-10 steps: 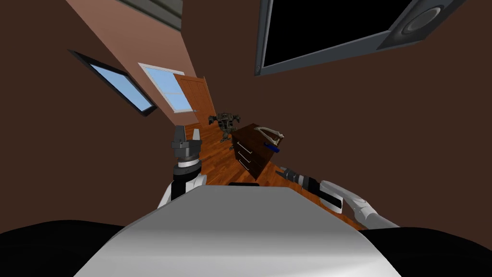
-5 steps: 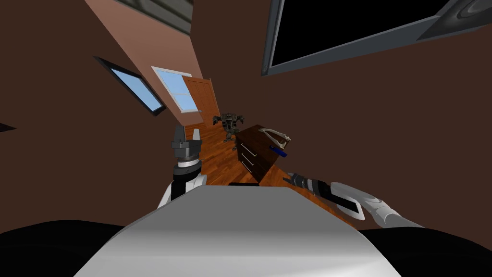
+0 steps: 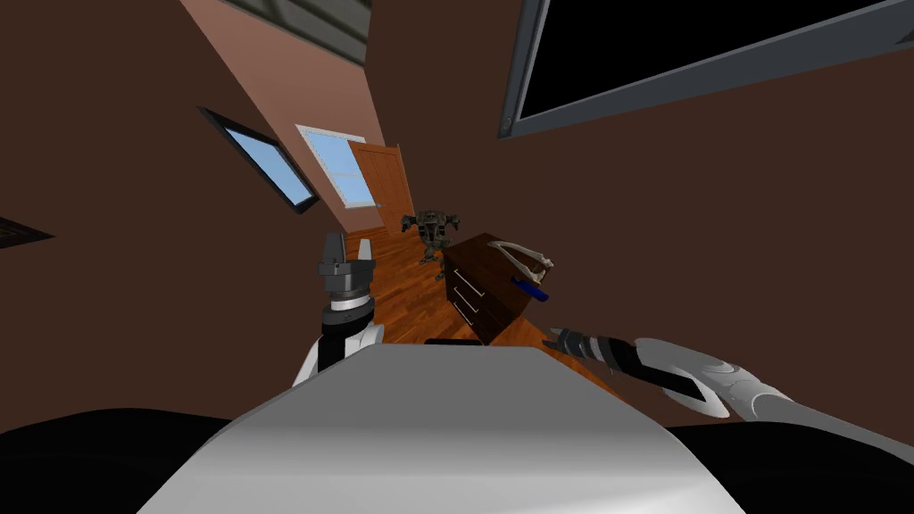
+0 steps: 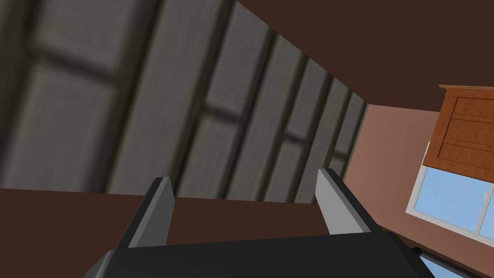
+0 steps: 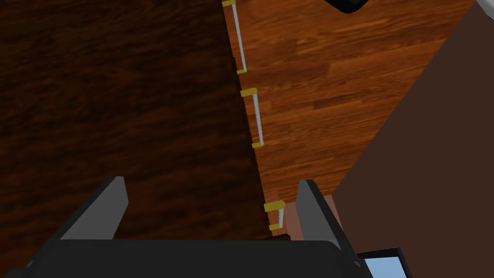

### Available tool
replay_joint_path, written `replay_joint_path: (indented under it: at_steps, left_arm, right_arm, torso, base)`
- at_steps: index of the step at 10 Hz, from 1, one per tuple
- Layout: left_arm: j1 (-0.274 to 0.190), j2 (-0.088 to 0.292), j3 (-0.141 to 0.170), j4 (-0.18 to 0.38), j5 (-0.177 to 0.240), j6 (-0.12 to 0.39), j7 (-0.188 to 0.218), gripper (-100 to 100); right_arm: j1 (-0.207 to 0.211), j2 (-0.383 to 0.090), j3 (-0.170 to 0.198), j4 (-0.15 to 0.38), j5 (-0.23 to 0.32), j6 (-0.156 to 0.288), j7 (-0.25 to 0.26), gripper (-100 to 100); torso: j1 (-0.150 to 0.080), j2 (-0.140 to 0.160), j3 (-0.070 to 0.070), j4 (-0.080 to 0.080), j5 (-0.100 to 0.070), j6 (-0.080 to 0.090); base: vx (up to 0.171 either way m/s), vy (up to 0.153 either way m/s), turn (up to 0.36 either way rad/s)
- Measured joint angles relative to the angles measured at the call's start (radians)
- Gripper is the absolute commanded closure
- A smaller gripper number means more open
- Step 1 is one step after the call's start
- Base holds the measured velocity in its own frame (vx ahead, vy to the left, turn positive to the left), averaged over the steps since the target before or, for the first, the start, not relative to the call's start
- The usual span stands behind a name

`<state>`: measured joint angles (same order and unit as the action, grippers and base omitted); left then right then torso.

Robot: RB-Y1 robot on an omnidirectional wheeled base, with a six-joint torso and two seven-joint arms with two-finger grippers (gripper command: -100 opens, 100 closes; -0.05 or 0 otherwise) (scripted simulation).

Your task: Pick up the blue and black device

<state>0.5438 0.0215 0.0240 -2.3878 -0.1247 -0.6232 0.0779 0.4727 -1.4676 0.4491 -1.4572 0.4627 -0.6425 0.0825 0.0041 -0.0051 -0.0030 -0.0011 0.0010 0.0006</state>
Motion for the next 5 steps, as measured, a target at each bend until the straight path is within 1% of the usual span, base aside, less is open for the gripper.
replay_joint_path:
  at_steps: [1,2,3,4,5]
  left_arm:
    - [0.0,0.0,0.0,0.0,0.0,0.0,0.0,0]
    - [0.0,0.0,0.0,0.0,0.0,0.0,0.0,0]
    - [0.0,0.0,0.0,0.0,0.0,0.0,0.0,0]
    - [0.0,0.0,0.0,0.0,0.0,0.0,0.0,0]
    - [0.0,0.0,0.0,0.0,0.0,0.0,0.0,0]
  right_arm:
    - [-0.011,-0.024,0.025,0.032,0.012,-0.01,-0.002,-100]
    - [-0.011,-0.048,0.035,0.044,0.016,-0.015,-0.005,-100]
    - [0.003,-0.079,0.049,0.043,0.019,-0.007,-0.006,-100]
    - [-0.009,-0.1,0.065,0.06,0.029,-0.011,-0.013,-100]
    - [-0.019,-0.127,0.083,0.099,0.036,-0.033,-0.017,-100]
  torso:
    - [0.002,0.0,0.0,0.0,0.0,0.0]
    - [0.001,0.0,0.0,0.0,0.0,0.0]
    - [0.002,0.0,0.0,0.0,0.0,0.0]
    - [0.001,0.0,0.0,0.0,0.0,0.0]
    - [0.001,-0.001,-0.001,0.0,0.0,0.0]
  base:
    - [0.079,0.07,0.059]
    - [0.087,0.073,0.088]
    - [0.084,0.052,0.061]
    - [0.098,0.066,0.121]
    - [0.089,0.045,0.055]
